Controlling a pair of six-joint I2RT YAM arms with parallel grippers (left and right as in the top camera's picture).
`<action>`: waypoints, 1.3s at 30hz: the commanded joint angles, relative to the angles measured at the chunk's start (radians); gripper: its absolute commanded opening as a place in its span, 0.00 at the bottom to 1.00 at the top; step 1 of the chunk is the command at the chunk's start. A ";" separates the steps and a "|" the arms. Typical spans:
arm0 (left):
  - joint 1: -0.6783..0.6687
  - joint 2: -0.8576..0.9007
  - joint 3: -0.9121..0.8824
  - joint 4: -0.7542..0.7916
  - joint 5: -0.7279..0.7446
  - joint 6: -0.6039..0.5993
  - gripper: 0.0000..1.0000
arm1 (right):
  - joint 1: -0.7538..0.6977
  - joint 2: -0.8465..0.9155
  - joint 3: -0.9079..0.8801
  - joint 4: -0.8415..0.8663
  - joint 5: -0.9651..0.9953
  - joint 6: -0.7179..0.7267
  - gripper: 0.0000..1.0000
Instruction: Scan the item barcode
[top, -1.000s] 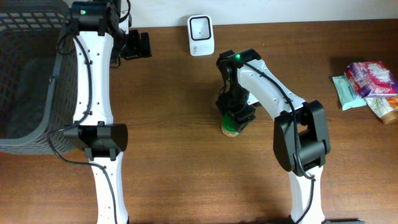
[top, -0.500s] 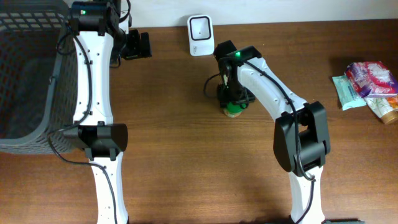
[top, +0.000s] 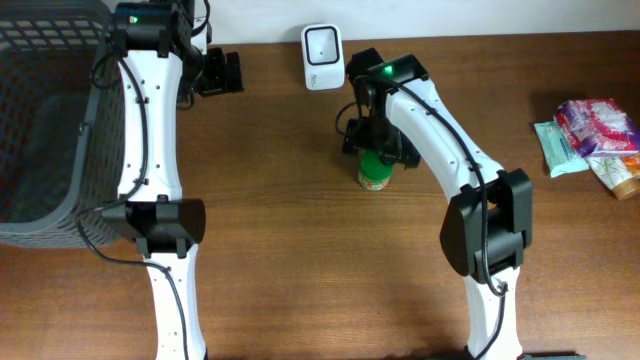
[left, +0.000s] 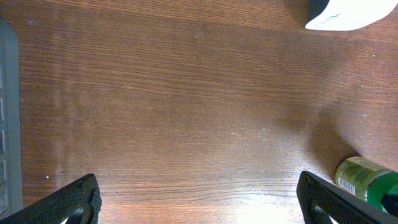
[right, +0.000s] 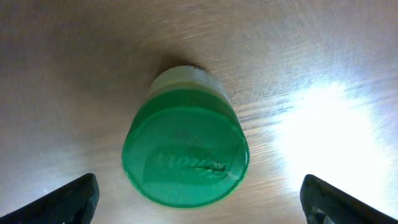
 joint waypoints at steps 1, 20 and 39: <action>-0.005 -0.008 -0.001 -0.001 -0.004 -0.002 0.99 | -0.004 -0.002 -0.081 0.016 -0.004 0.496 0.99; -0.005 -0.008 -0.001 -0.001 -0.004 -0.002 0.99 | -0.003 0.003 -0.102 0.144 0.076 0.546 0.82; -0.005 -0.008 -0.001 -0.001 -0.004 -0.002 0.99 | -0.003 0.013 -0.063 0.180 0.015 -0.290 0.63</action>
